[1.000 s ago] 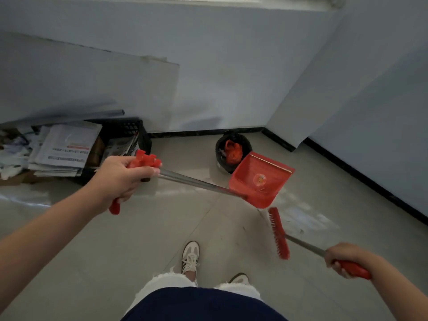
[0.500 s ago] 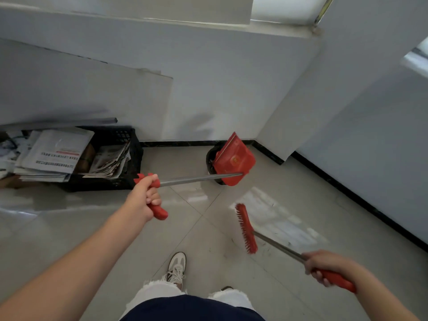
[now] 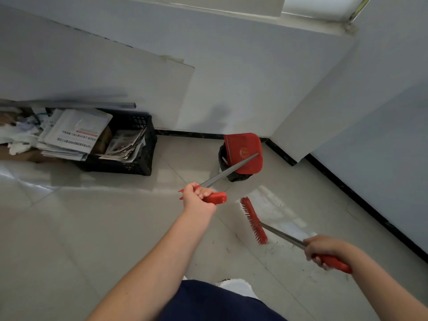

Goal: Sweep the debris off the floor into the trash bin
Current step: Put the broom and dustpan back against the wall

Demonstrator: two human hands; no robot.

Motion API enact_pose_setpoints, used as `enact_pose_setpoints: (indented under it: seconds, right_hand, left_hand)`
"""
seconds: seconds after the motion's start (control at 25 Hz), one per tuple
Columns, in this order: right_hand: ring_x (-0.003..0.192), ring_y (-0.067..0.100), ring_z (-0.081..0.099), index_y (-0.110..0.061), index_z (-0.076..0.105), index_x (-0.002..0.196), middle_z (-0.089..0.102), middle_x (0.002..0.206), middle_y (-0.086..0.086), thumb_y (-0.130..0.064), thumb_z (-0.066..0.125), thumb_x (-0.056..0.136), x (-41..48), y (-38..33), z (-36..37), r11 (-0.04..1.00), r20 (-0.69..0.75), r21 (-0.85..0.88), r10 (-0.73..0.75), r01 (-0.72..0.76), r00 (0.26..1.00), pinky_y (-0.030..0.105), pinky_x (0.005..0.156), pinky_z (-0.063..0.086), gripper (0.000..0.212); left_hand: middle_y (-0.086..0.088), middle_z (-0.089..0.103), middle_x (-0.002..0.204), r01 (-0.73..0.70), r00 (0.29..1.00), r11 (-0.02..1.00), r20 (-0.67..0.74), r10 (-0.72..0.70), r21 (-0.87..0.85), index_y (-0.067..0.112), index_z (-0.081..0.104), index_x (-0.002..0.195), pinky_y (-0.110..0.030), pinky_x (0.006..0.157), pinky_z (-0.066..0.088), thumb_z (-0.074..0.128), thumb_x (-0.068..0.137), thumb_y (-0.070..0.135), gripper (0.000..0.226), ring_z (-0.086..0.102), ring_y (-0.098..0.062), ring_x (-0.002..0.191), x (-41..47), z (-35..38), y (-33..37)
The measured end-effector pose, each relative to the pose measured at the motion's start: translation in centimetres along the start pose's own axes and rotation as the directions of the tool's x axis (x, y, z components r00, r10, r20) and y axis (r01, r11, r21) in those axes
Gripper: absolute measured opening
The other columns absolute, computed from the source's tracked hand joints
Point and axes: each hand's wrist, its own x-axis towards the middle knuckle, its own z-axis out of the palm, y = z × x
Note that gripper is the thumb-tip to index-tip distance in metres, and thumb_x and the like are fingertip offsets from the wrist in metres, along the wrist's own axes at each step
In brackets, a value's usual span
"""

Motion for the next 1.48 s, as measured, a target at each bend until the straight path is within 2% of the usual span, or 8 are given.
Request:
enact_pose_setpoints:
  seconds: [0.12,0.6,0.8,0.96,1.04,1.16,1.24,1.48]
  right_hand:
    - [0.035,0.012,0.04,-0.003,0.046,0.135,0.04,0.044,0.004,0.007,0.052,0.078,0.3,0.3,-0.7,1.0,0.005,0.02,0.009,-0.009,1.0,0.017,0.039,0.033,0.059]
    - [0.035,0.012,0.041,-0.009,0.05,0.131,0.042,0.045,0.005,0.008,0.053,0.078,2.9,4.2,-2.0,0.994,0.036,0.107,-0.015,0.012,0.999,0.017,0.039,0.034,0.056]
    - [0.035,0.012,0.042,-0.019,0.047,0.122,0.043,0.047,0.005,0.005,0.056,0.08,3.2,9.6,-4.7,0.971,0.048,0.239,-0.009,-0.003,0.999,0.017,0.038,0.034,0.049]
    - [0.033,0.01,0.044,-0.009,0.05,0.098,0.045,0.051,0.006,0.005,0.054,0.082,3.6,15.1,-6.0,0.861,0.081,0.508,-0.033,-0.013,0.996,0.015,0.033,0.032,0.021]
    - [0.031,0.009,0.042,-0.007,0.048,0.084,0.043,0.049,0.005,0.005,0.052,0.084,4.1,17.6,-6.4,0.781,0.083,0.625,-0.044,-0.018,0.996,0.014,0.029,0.031,0.013]
    - [0.028,0.008,0.041,-0.005,0.045,0.077,0.042,0.046,0.004,0.004,0.05,0.085,4.6,20.3,-7.3,0.735,0.053,0.678,-0.031,-0.013,0.998,0.013,0.028,0.032,0.014]
    - [0.026,0.009,0.043,-0.005,0.044,0.077,0.042,0.043,0.004,0.006,0.049,0.086,4.5,21.9,-8.6,0.72,-0.004,0.694,-0.015,0.014,1.0,0.013,0.028,0.033,0.015]
    - [0.024,0.009,0.043,-0.005,0.044,0.083,0.043,0.039,0.004,0.008,0.049,0.085,4.3,25.0,-13.3,0.696,-0.11,0.717,0.077,0.026,0.991,0.013,0.028,0.034,0.014]
  left_hand:
    - [0.006,0.027,0.034,-0.007,1.0,0.996,0.01,0.008,-0.087,0.017,0.026,0.054,-0.019,0.043,0.032,0.042,0.086,0.002,0.039,0.028,-0.013,0.025,-0.8,0.2,-0.6]
    - [0.004,0.029,0.03,0.095,0.984,0.986,0.162,-0.072,-0.139,0.009,0.055,0.081,-0.017,0.024,0.026,0.045,0.072,-0.003,0.018,0.026,-0.009,0.02,-3.8,-5.6,-3.4]
    - [0.004,0.03,0.029,0.008,0.928,0.969,0.36,-0.099,0.245,0.012,0.06,0.077,-0.018,0.022,0.025,0.078,0.037,-0.015,0.052,0.027,-0.009,0.019,-5.8,-3.5,-2.6]
    - [0.006,0.025,0.026,-0.24,0.9,0.661,0.418,-0.122,0.711,0.016,0.058,0.058,-0.013,0.022,0.017,0.064,0.056,0.002,0.015,0.022,-0.005,0.018,-8.3,3.3,-4.0]
    - [0.008,0.022,0.027,-0.383,0.885,0.379,0.452,-0.111,0.843,0.018,0.054,0.047,-0.01,0.026,0.015,0.049,0.072,0.004,0.029,0.019,-0.004,0.019,-9.2,6.9,-7.1]
    - [0.002,0.023,0.033,-0.565,0.824,-0.094,0.554,-0.121,0.82,0.01,0.066,0.068,-0.011,0.033,0.017,0.048,0.083,0.0,0.026,0.017,-0.009,0.024,-10.3,10.5,-13.0]
    - [0.0,0.026,0.039,-0.624,0.778,-0.306,0.609,-0.154,0.719,0.004,0.068,0.087,-0.013,0.034,0.019,0.054,0.081,-0.002,0.016,0.018,-0.012,0.027,-10.3,11.7,-17.1]
    - [0.016,0.051,0.039,-0.639,0.738,-0.489,0.653,-0.171,0.594,0.005,0.074,0.079,-0.011,0.04,0.033,0.064,0.074,-0.003,0.013,0.048,0.001,0.036,-5.7,11.7,-25.2]
